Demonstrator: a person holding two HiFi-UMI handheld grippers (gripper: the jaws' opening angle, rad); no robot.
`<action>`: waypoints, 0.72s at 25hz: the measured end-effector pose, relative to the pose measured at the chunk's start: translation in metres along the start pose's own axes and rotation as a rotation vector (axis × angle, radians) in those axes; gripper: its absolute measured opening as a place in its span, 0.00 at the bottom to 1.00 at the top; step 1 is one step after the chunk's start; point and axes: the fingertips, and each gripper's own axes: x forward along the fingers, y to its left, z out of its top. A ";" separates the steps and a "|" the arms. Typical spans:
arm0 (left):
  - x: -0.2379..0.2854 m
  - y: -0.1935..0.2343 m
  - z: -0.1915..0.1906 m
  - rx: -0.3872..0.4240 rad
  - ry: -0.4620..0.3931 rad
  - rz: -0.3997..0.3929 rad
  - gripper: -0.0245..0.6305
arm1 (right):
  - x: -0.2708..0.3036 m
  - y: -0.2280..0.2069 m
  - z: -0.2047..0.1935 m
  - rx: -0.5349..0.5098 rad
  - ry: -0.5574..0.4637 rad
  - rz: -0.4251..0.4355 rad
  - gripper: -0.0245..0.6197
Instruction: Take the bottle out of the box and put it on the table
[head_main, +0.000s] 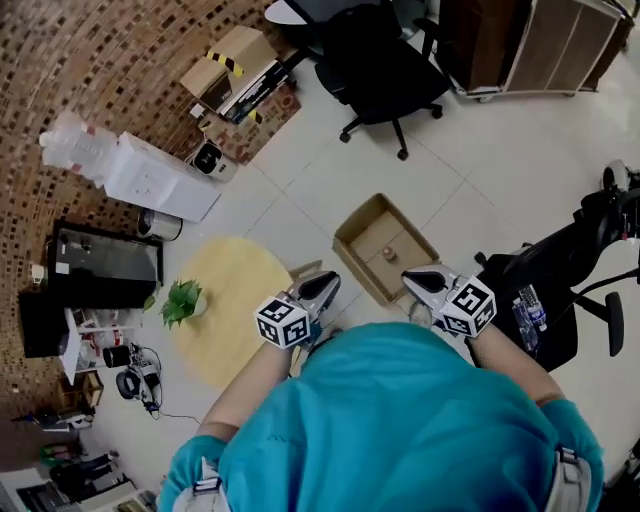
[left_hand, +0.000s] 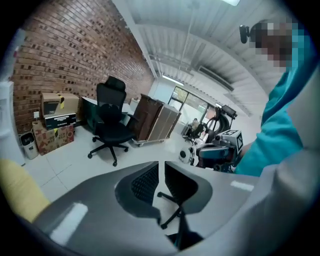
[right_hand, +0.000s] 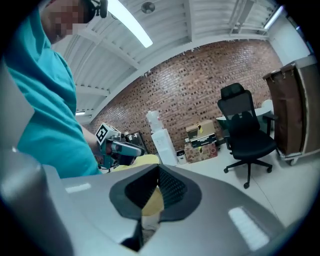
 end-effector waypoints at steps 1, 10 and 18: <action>0.026 0.008 -0.011 0.012 0.051 -0.004 0.10 | 0.000 -0.016 -0.014 0.019 -0.002 0.003 0.04; 0.189 0.112 -0.150 0.053 0.410 -0.158 0.23 | 0.071 -0.108 -0.141 0.134 0.033 -0.082 0.04; 0.276 0.272 -0.459 0.068 0.727 -0.091 0.29 | 0.192 -0.192 -0.445 0.266 0.134 -0.200 0.04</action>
